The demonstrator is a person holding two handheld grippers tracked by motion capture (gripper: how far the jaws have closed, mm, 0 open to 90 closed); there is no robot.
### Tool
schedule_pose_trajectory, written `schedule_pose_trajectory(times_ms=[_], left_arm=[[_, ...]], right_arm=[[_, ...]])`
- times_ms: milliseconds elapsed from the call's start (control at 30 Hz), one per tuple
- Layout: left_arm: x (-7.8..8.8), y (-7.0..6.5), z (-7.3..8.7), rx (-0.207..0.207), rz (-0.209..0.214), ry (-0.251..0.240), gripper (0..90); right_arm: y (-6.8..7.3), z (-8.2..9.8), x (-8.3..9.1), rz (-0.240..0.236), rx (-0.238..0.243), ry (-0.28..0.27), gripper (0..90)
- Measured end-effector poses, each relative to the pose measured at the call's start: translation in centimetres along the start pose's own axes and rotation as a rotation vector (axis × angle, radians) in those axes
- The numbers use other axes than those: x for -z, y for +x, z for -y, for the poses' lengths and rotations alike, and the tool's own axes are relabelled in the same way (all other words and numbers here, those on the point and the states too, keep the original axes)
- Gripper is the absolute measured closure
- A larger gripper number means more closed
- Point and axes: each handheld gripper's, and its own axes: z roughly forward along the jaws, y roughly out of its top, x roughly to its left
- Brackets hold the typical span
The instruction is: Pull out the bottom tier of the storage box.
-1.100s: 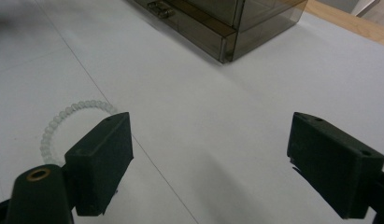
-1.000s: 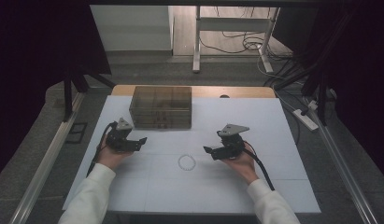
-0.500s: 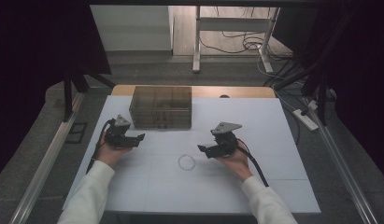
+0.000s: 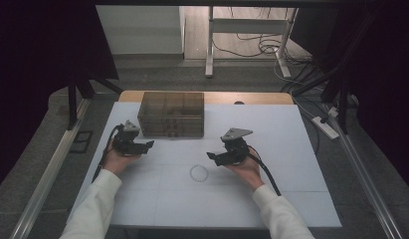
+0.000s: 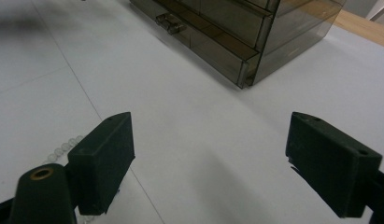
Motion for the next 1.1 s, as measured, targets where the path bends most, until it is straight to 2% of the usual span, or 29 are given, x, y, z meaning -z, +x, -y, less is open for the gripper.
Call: schedule_pose_trajectory(times_ms=[100, 267, 667, 1100], left_arm=[[-0.4, 0.1, 0.0, 0.002, -0.001, 0.004, 24.8], [-1.1, 0.4, -0.2, -0.016, -0.022, 0.027, 25.9], [-1.6, 1.2, -0.5, -0.017, -0.020, 0.025, 27.4], [-2.3, 1.6, -0.3, -0.025, -0.018, 0.040, 34.3]], right_arm=[[0.0, -0.1, -0.3, 0.001, 0.000, -0.002, 15.4], [-0.1, -0.4, -0.7, -0.005, -0.008, -0.005, 15.4], [-0.3, -0.8, -1.4, -0.001, -0.010, -0.003, 15.6], [-0.4, -0.9, -1.8, -0.007, -0.012, 0.004, 15.6]])
